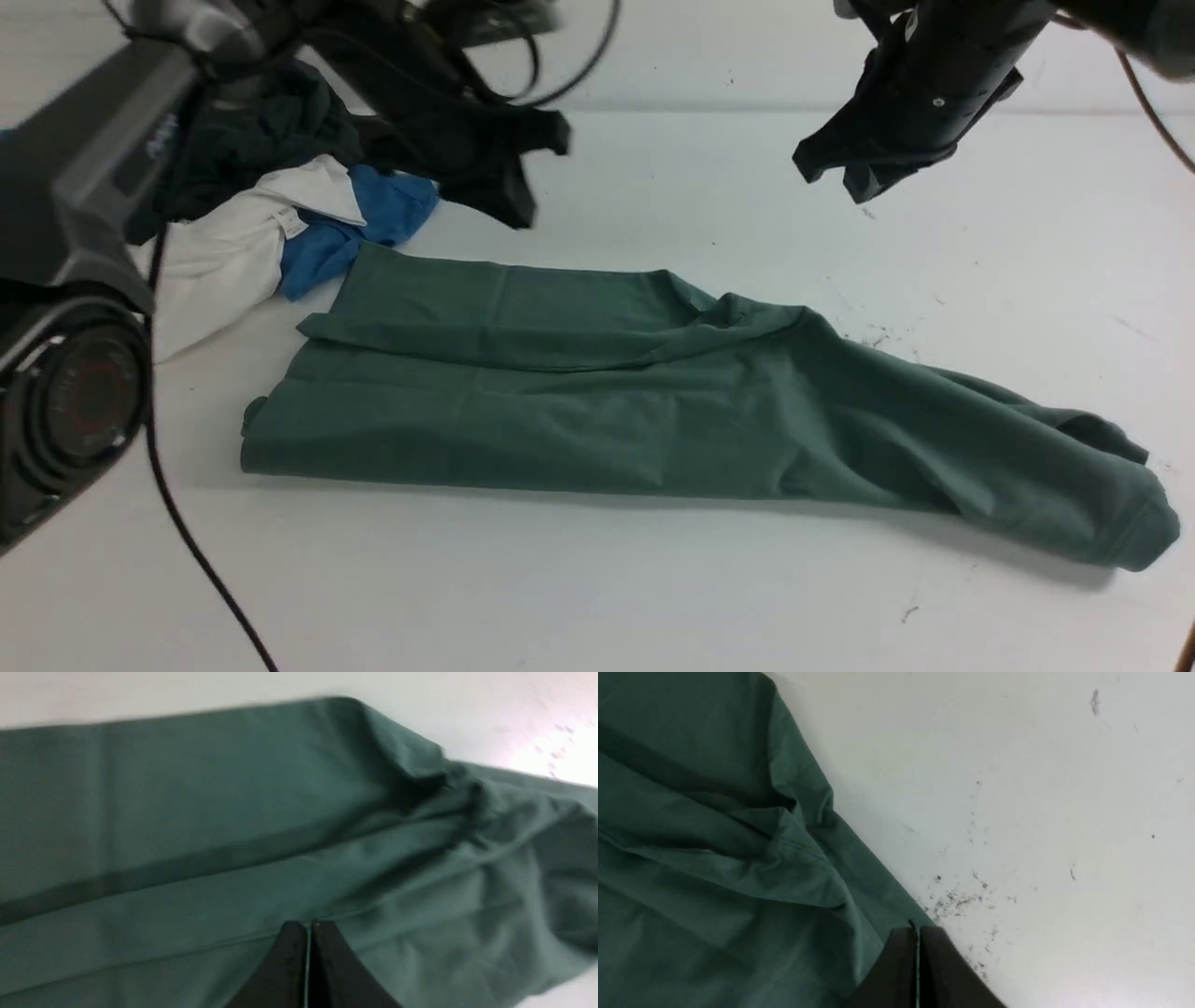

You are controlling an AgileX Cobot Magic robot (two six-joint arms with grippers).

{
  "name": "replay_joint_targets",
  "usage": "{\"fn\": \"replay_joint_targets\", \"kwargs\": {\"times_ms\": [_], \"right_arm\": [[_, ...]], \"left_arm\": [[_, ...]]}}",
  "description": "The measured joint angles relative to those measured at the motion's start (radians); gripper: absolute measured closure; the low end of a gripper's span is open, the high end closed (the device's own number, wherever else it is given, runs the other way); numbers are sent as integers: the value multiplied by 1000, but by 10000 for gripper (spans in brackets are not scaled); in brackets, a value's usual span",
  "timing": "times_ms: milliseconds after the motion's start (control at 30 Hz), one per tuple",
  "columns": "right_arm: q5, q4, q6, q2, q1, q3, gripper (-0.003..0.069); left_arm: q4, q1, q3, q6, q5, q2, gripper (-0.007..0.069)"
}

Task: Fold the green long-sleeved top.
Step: Use both arms to drag the lower edge of the fabric forward and fold it over the upper edge

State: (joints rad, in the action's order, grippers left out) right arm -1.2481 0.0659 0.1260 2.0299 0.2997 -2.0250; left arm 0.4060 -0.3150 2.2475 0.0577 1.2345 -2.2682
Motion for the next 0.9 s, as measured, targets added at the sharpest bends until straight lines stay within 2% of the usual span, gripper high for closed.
{"fn": "replay_joint_targets", "kwargs": {"times_ms": [100, 167, 300, 533, 700, 900], "right_arm": [[-1, -26, -13, -1, -51, 0, 670], [-2, -47, -16, -2, -79, 0, 671], [-5, -169, -9, -21, -177, 0, 673], [-8, -245, 20, -48, -213, 0, 673], [-9, -301, 50, -59, -212, 0, 673], [-11, -323, 65, -59, -212, 0, 673]], "left_arm": [[18, -97, 0, 18, 0, -56, 629], [18, -125, 0, 18, -7, -82, 629], [15, -193, 0, 38, -92, -182, 629], [11, -206, 1, 43, -233, -250, 629], [-13, -206, 7, -12, -326, -258, 629], [-20, -198, 21, -58, -364, -268, 629]]}}
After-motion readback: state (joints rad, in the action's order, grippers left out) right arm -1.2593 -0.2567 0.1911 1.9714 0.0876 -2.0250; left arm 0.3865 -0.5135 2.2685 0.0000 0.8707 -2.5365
